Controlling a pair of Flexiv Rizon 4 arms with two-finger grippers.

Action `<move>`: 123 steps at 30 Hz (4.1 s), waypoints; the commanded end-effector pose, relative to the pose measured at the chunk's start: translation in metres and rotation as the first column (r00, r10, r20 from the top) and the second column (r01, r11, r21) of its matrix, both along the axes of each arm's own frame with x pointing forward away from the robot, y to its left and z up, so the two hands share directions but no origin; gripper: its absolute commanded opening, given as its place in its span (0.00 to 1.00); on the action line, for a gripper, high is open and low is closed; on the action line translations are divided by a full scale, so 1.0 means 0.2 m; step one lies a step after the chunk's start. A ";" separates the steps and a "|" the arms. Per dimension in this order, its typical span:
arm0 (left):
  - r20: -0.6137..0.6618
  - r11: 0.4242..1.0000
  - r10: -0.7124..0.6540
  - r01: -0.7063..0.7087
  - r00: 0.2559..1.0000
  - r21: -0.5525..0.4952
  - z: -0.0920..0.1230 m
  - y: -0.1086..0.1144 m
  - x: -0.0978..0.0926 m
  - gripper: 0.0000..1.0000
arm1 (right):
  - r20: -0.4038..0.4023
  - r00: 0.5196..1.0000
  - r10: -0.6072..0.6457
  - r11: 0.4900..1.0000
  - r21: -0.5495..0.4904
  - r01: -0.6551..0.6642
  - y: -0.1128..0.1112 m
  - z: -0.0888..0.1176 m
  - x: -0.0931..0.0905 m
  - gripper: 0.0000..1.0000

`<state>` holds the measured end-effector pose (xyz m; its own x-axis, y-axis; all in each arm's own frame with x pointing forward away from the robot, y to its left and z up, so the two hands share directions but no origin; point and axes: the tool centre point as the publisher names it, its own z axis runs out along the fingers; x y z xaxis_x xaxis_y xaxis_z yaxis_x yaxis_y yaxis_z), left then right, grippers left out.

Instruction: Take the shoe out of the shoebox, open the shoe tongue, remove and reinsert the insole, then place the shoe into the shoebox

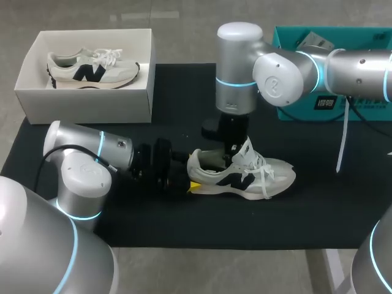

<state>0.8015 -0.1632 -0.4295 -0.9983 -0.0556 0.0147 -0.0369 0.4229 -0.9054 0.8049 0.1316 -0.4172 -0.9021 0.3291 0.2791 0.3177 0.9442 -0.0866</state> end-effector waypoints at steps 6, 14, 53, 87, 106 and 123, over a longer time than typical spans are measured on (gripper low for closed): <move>0.000 1.000 0.003 -0.003 1.000 0.001 -0.01 -0.01 0.02 0.00 | 0.022 1.000 -0.001 1.000 -0.008 0.001 0.02 -0.13 -0.12 0.00; 0.000 1.000 0.003 -0.003 1.000 0.001 -0.01 -0.01 0.02 0.00 | 0.053 0.999 -0.009 1.000 -0.020 0.010 0.02 -0.06 -0.13 0.00; 0.000 1.000 0.003 -0.003 1.000 0.001 -0.01 -0.01 0.02 0.00 | 0.412 0.893 -0.181 0.979 0.167 0.121 -0.12 0.43 -0.11 0.00; 0.000 1.000 0.003 -0.003 1.000 0.001 -0.01 -0.01 0.02 0.00 | 0.566 0.801 -0.198 0.919 0.392 -0.050 0.07 0.56 0.20 0.00; 0.000 1.000 0.003 -0.003 1.000 0.001 -0.01 -0.01 0.02 0.00 | 0.539 0.823 -0.179 0.900 0.427 -0.084 0.12 0.48 0.29 0.00; 0.000 1.000 0.003 -0.003 1.000 0.001 -0.01 -0.01 0.02 0.00 | 0.599 0.782 -0.170 0.856 0.484 -0.185 0.21 0.74 0.35 0.00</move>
<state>0.8046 -0.1649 -0.4289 -0.9982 -0.0576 0.0145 -0.0374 0.4215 -0.9061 0.8779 0.1791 -0.2783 -0.9321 0.3012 -0.2010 0.1309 0.7978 0.5885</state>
